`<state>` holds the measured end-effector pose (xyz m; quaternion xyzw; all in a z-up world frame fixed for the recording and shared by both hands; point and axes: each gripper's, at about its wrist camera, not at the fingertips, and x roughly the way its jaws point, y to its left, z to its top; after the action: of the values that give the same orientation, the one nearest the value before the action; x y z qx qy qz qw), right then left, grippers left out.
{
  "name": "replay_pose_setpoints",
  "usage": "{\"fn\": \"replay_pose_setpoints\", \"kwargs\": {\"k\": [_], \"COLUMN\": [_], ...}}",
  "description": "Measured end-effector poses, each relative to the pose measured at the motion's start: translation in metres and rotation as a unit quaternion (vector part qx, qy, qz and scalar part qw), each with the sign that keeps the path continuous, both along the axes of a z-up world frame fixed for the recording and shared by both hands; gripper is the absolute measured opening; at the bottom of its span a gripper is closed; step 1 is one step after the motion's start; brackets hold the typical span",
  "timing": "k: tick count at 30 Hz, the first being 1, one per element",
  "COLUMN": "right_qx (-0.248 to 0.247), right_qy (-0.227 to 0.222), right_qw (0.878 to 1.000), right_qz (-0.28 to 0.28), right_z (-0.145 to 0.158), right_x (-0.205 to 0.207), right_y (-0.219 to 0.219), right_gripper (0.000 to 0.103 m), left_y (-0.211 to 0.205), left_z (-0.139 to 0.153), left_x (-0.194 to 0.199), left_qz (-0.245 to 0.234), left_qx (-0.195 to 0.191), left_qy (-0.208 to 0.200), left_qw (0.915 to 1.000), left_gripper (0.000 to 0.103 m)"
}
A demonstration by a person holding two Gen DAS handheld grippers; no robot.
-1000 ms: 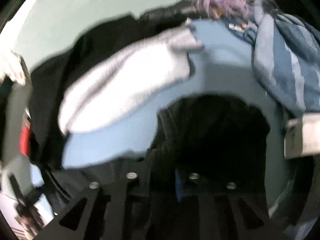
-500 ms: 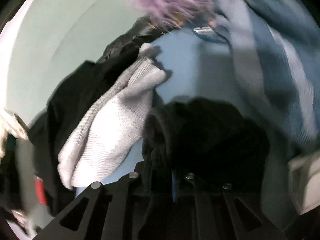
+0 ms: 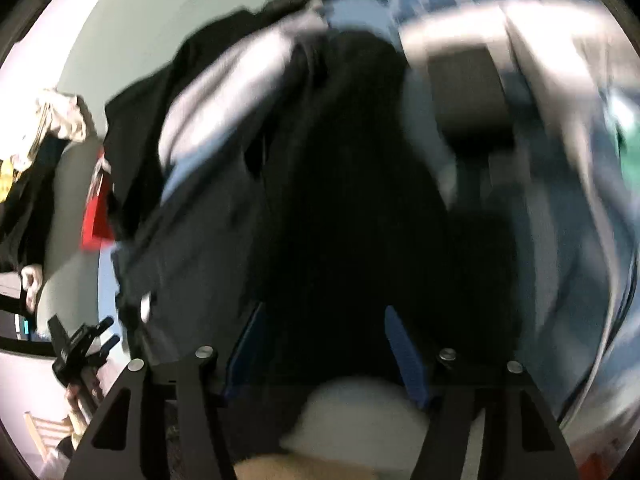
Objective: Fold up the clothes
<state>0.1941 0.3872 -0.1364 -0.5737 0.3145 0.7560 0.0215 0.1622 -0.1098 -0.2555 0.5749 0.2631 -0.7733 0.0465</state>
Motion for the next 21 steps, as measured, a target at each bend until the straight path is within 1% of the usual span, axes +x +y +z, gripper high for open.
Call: {"fn": "replay_pose_setpoints", "kwargs": {"k": [2, 3, 4, 5, 6, 9, 12, 13, 14, 15, 16, 18, 19, 20, 21], "right_qx": [-0.019, -0.024, -0.03, -0.035, -0.037, -0.038, -0.022, -0.016, 0.013, 0.051, 0.057, 0.039, 0.035, 0.044, 0.061], "right_qy": [-0.008, -0.007, -0.006, -0.002, -0.002, -0.006, -0.011, -0.012, -0.014, -0.015, -0.008, 0.021, 0.042, 0.065, 0.081], "right_qw": [1.0, 1.0, 0.999, 0.999, 0.999, 0.998, 0.997, 0.997, 0.997, 0.996, 0.995, 0.995, 0.994, 0.992, 0.99], "right_qz": [-0.002, -0.008, -0.015, -0.025, -0.033, -0.054, -0.07, -0.075, -0.076, -0.074, -0.079, -0.09, -0.09, -0.094, -0.099], "right_z": [-0.016, -0.023, -0.029, -0.031, -0.031, -0.032, -0.033, -0.033, -0.031, -0.028, -0.023, -0.008, 0.004, 0.02, 0.032], "right_x": [0.008, 0.008, 0.009, 0.009, 0.008, 0.009, 0.006, 0.006, 0.006, 0.007, 0.013, 0.028, 0.036, 0.045, 0.052], "right_y": [-0.009, -0.012, -0.016, -0.018, -0.018, -0.019, -0.018, -0.017, -0.018, -0.02, -0.016, -0.006, -0.002, 0.003, 0.008], "right_gripper": [0.06, 0.06, 0.062, 0.067, 0.068, 0.066, 0.066, 0.053, 0.017, 0.001, 0.003, 0.009, 0.02, 0.037, 0.041], "left_y": [-0.001, 0.002, 0.006, 0.01, 0.015, 0.031, 0.046, 0.052, 0.055, 0.057, 0.059, 0.056, 0.052, 0.047, 0.041], "left_z": [-0.005, -0.005, -0.004, -0.003, -0.002, -0.002, -0.016, -0.019, -0.019, -0.019, -0.02, -0.021, -0.021, -0.021, -0.021], "left_x": [0.013, 0.018, 0.023, 0.028, 0.032, 0.041, 0.043, 0.042, 0.042, 0.042, 0.043, 0.047, 0.048, 0.049, 0.05], "left_qz": [-0.006, -0.012, -0.025, -0.037, -0.048, -0.078, -0.105, -0.116, -0.122, -0.13, -0.14, -0.145, -0.141, -0.135, -0.127], "left_qx": [0.002, -0.003, -0.01, -0.018, -0.028, -0.06, -0.098, -0.119, -0.131, -0.142, -0.149, -0.147, -0.138, -0.124, -0.11], "left_qy": [-0.009, -0.008, -0.01, -0.012, -0.012, -0.013, -0.034, -0.042, -0.047, -0.053, -0.057, -0.053, -0.051, -0.049, -0.047], "left_qw": [0.9999, 0.9999, 0.9996, 0.9991, 0.9984, 0.995, 0.989, 0.9852, 0.9827, 0.9799, 0.9773, 0.9771, 0.979, 0.9818, 0.9848], "left_gripper": [0.07, 0.07, 0.07, 0.07, 0.07, 0.07, 0.07, 0.07, 0.07, 0.07, 0.07, 0.07, 0.07, 0.07, 0.07]}}
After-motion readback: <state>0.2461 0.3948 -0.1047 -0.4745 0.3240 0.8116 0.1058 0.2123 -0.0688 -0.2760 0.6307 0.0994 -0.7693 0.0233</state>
